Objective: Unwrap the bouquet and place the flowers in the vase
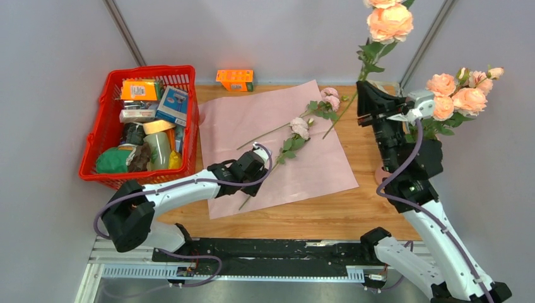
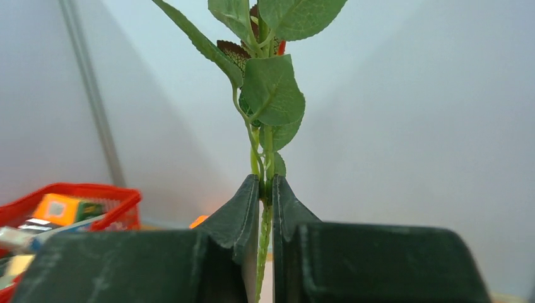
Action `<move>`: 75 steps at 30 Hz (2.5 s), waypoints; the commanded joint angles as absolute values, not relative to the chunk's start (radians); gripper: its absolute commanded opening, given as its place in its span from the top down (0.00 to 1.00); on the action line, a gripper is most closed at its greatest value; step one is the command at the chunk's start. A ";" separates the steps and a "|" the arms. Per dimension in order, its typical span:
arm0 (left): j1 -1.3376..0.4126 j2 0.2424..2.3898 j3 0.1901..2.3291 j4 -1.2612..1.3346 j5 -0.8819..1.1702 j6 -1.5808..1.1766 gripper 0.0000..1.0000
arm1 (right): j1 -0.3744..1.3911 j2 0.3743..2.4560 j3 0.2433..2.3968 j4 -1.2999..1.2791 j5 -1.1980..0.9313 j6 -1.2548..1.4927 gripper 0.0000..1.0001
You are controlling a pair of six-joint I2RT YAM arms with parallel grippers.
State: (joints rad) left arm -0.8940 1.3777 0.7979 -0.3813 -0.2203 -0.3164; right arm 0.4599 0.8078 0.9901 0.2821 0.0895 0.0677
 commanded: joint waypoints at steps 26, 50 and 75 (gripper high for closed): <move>-0.891 0.911 0.856 -0.583 -0.379 -0.175 0.28 | 0.243 0.807 1.143 0.238 0.450 -0.686 1.00; -0.893 0.873 0.858 -0.584 -0.443 -0.189 0.25 | 0.021 0.615 0.816 0.049 0.612 -0.365 0.79; -0.893 0.838 0.856 -0.581 -0.483 -0.192 0.25 | 0.023 0.696 1.219 -0.350 -0.067 0.153 0.30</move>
State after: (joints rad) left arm -0.8940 0.8482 0.8574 -0.6022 -0.4610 -0.1936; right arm 0.0246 0.6609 1.1492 -0.3115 0.1184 -0.0498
